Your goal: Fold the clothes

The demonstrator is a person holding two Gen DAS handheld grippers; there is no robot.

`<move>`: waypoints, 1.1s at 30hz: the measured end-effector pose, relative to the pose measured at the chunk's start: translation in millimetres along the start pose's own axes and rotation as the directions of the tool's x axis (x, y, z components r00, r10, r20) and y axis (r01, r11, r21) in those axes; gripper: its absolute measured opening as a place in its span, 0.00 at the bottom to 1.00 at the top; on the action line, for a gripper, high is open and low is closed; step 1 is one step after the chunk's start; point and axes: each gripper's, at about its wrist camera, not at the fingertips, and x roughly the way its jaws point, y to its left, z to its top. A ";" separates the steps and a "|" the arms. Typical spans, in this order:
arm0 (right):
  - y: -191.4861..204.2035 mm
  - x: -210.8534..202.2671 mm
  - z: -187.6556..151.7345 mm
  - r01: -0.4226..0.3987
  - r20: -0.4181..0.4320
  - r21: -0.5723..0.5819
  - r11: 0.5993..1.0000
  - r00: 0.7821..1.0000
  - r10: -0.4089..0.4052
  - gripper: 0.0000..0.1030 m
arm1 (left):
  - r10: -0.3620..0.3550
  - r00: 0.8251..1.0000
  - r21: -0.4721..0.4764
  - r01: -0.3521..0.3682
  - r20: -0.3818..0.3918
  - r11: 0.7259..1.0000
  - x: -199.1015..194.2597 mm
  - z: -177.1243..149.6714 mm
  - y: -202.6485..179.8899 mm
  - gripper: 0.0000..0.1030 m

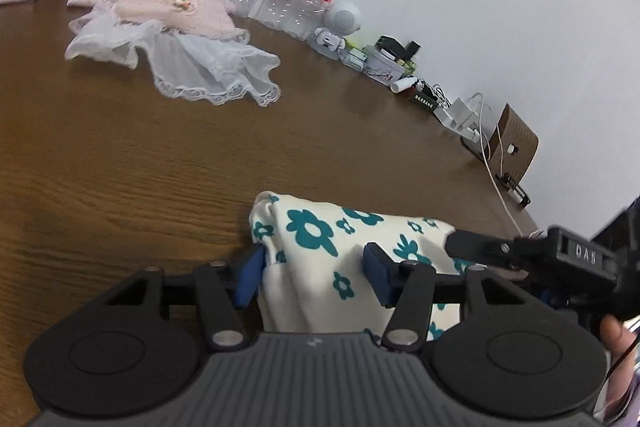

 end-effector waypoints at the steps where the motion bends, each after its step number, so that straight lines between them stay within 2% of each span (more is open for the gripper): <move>1: 2.8 2.1 1.0 -0.005 -0.016 -0.011 1.000 1.000 0.005 0.89 | -0.002 1.000 0.001 0.002 0.001 1.000 1.9 0.6 0.4 0.53; 4: 8.0 -4.6 1.2 0.020 -0.020 -0.045 0.999 1.000 -0.021 0.87 | -0.011 1.000 -0.005 0.011 0.010 1.000 1.7 1.3 3.0 0.55; 6: 12.6 -18.2 -2.5 0.058 0.001 -0.096 0.994 0.998 -0.058 0.87 | -0.028 0.999 -0.010 0.028 0.023 1.000 -10.9 -1.5 6.3 0.64; 7: 17.0 -30.4 -8.8 0.074 0.018 -0.164 0.984 0.997 -0.072 0.87 | -0.057 0.998 0.012 0.057 0.029 0.998 -23.4 -5.1 7.3 0.70; 8: 21.9 -43.8 -16.9 0.087 0.034 -0.244 0.966 0.996 -0.081 0.87 | -0.095 0.995 0.049 0.093 0.032 0.994 -35.9 -10.4 7.2 0.76; 9: 25.8 -55.8 -25.7 0.093 0.044 -0.325 0.941 0.996 -0.083 0.87 | -0.129 0.991 0.100 0.125 0.032 0.987 -47.8 -16.1 6.2 0.78; 12: 33.7 -66.4 -52.3 0.106 0.046 -0.510 0.854 0.994 -0.096 0.85 | -0.104 0.994 0.293 0.091 0.031 0.952 -63.9 -32.3 -10.7 0.84; 13: 35.8 -65.4 -60.1 0.116 0.047 -0.556 0.823 0.993 -0.108 0.79 | -0.083 0.996 0.356 0.068 0.026 0.932 -63.4 -37.3 -17.4 0.84; 14: 37.9 -64.5 -68.0 0.125 0.049 -0.600 0.790 0.992 -0.120 0.72 | -0.055 0.998 0.392 0.046 0.012 0.919 -59.1 -41.6 -21.8 0.80; 15: 39.0 -61.9 -73.8 0.139 0.056 -0.630 0.764 0.989 -0.134 0.52 | -0.052 0.999 0.398 0.051 -0.008 0.916 -53.8 -42.1 -22.5 0.75; 16: 38.7 -58.2 -75.9 0.147 0.061 -0.641 0.753 0.988 -0.141 0.32 | -0.049 0.998 0.404 0.056 -0.028 0.913 -48.4 -42.6 -23.1 0.63; 17: 38.1 -54.8 -76.6 0.145 0.060 -0.645 0.750 0.988 -0.140 0.28 | -0.046 0.998 0.410 0.061 -0.047 0.910 -43.2 -42.9 -23.8 0.53; 19: 37.8 -51.6 -76.3 0.151 0.078 -0.652 0.743 0.988 -0.132 0.27 | -0.037 0.998 0.417 0.058 -0.058 0.907 -36.7 -38.3 -23.4 0.49; 22: 42.8 -41.9 -68.7 0.204 0.126 -0.667 0.717 0.979 -0.161 0.24 | -0.032 0.996 0.424 0.067 -0.088 0.903 -26.8 -28.4 -22.1 0.42; 25: 45.1 -25.4 -43.8 0.258 0.164 -0.606 0.752 0.966 -0.199 0.23 | -0.031 0.991 0.417 0.083 -0.131 0.905 -3.4 1.5 -22.6 0.36; 29: 38.8 14.7 -0.4 0.346 0.203 -0.551 0.759 0.938 -0.280 0.22 | -0.017 0.991 0.382 0.066 -0.130 0.922 52.1 47.4 -18.7 0.35; 33: 23.0 60.3 53.8 0.455 0.250 -0.445 0.772 0.890 -0.381 0.23 | -0.007 0.993 0.358 0.048 -0.115 0.933 106.1 88.2 -15.9 0.35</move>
